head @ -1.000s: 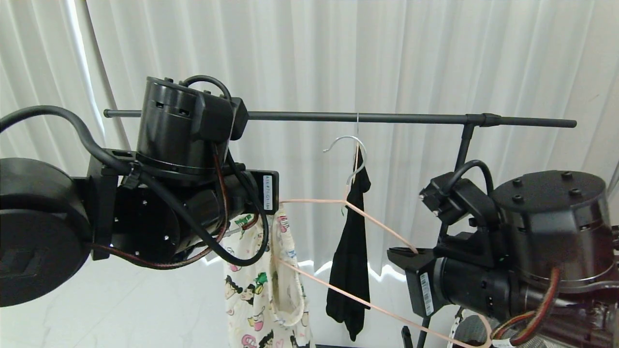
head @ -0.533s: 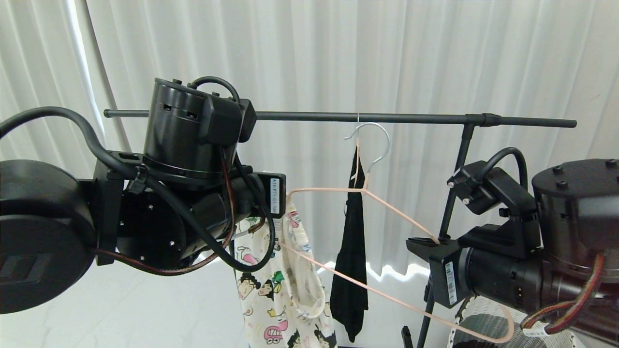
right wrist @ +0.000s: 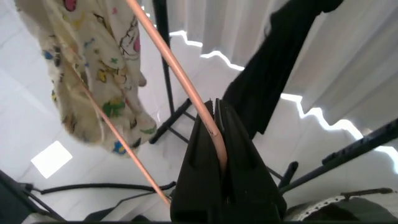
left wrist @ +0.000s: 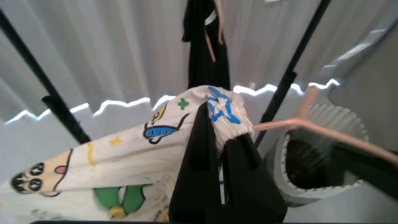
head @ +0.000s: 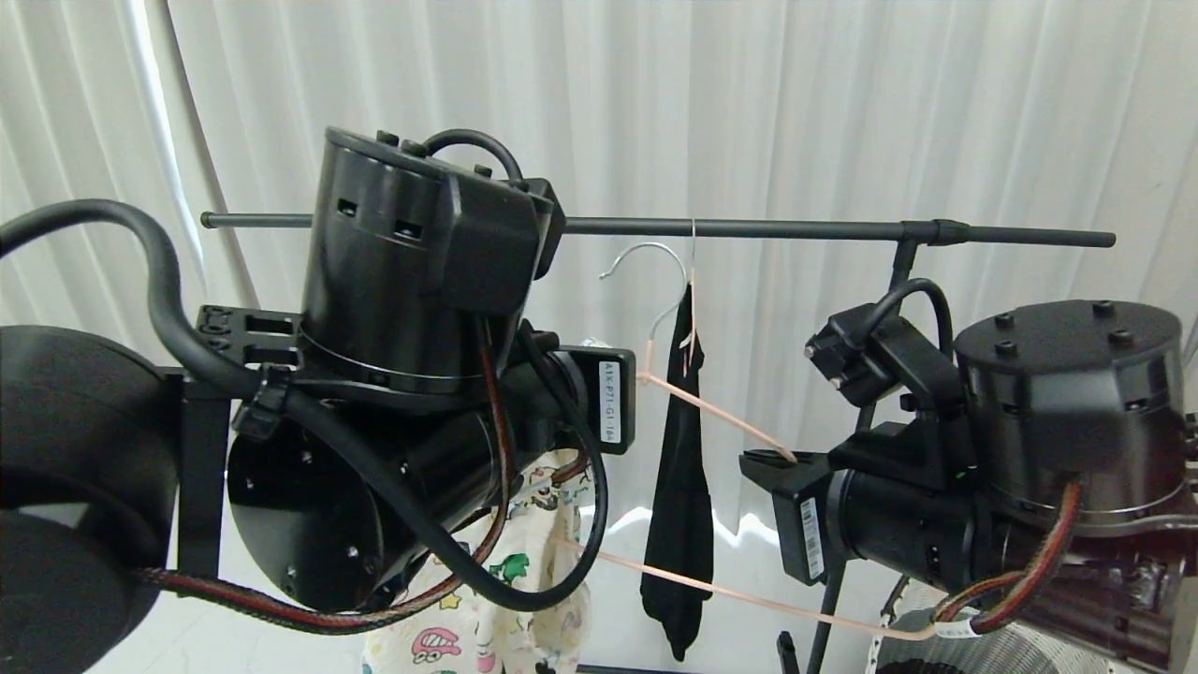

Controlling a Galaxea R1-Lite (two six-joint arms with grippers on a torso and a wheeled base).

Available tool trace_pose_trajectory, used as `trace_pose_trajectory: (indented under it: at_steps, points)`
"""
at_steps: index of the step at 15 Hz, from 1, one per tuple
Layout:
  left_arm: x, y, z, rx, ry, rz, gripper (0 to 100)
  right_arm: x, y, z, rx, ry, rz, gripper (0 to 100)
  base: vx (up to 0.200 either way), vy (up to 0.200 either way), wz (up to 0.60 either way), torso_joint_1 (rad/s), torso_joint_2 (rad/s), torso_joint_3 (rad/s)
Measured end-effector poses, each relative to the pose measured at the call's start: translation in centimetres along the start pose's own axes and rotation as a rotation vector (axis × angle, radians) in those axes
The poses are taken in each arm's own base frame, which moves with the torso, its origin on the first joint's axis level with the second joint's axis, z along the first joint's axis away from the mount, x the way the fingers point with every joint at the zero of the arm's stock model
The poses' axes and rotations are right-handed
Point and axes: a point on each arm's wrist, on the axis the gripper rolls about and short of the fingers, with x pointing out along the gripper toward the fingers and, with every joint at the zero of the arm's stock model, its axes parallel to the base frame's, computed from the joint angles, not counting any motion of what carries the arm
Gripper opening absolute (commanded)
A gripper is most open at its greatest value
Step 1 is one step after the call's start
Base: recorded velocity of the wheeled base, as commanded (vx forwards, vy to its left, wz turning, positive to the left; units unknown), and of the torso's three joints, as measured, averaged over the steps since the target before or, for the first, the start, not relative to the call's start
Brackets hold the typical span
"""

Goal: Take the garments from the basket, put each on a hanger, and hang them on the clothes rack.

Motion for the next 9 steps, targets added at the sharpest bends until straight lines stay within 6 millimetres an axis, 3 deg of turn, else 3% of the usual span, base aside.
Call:
trace_pose_trajectory:
  at_steps: [9]
  points:
    - [0.7,-1.7,1.8,-0.025,-0.051,-0.029,0,2.3,2.7,0.5,0.003,-0.018,0.058,0,0.000,0.000,0.00,0.000,0.00,0.000]
